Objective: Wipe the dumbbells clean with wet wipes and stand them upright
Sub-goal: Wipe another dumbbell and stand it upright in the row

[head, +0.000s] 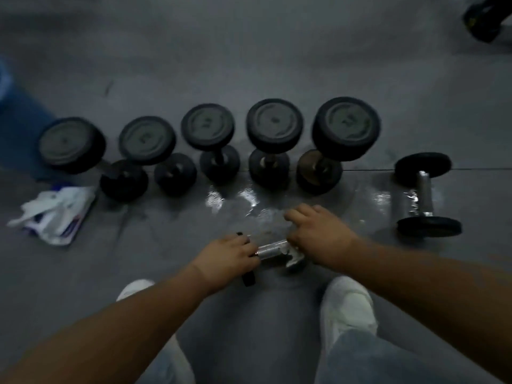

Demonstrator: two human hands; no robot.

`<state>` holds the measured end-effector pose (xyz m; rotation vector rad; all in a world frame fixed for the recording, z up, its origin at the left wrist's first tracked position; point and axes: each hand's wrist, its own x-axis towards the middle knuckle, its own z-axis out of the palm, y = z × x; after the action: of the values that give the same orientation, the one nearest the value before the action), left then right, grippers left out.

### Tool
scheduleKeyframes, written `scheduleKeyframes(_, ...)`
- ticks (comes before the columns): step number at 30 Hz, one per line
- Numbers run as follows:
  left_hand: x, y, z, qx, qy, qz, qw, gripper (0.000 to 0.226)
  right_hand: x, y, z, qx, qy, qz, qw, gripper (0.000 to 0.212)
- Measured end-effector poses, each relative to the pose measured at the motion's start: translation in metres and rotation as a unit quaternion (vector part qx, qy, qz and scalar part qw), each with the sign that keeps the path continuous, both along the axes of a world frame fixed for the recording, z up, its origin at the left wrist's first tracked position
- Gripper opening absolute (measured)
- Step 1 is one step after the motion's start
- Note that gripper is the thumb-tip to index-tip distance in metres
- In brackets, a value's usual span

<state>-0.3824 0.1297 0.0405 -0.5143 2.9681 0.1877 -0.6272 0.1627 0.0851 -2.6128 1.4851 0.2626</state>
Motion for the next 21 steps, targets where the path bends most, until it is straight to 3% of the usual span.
scheduleKeyframes(3,0.052,0.008,0.004,-0.041,-0.025,0.006,0.999,0.009,0.075,0.011,-0.01,0.05,-0.035,-0.062,0.996,0.006)
scheduleKeyframes(8,0.073,0.025,0.001,-0.007,0.017,0.079,0.997,0.013,0.136,0.053,-0.043,0.169,-0.094,-0.264,0.945,0.027)
scheduleKeyframes(10,0.069,0.027,0.006,0.031,0.005,0.18,0.983,0.034,0.139,0.068,-0.05,0.173,-0.129,-0.318,0.923,0.026)
scheduleKeyframes(11,0.068,0.03,0.005,0.071,-0.048,0.23,0.969,0.05,0.141,0.074,-0.05,0.17,-0.156,-0.346,0.909,0.021)
scheduleKeyframes(13,0.065,0.041,0.004,0.18,-0.106,0.339,0.917,0.095,0.145,0.081,-0.047,0.154,-0.221,-0.398,0.877,0.012)
scheduleKeyframes(15,0.057,0.053,-0.002,0.208,-0.075,0.403,0.888,0.124,0.152,0.082,-0.047,0.136,-0.254,-0.417,0.862,0.019)
scheduleKeyframes(17,0.05,0.06,-0.011,0.201,-0.035,0.447,0.871,0.125,0.156,0.079,-0.053,0.117,-0.287,-0.421,0.852,0.023)
scheduleKeyframes(21,0.052,0.063,-0.029,0.141,0.02,0.444,0.885,0.106,0.161,0.072,-0.068,0.092,-0.365,-0.441,0.815,0.021)
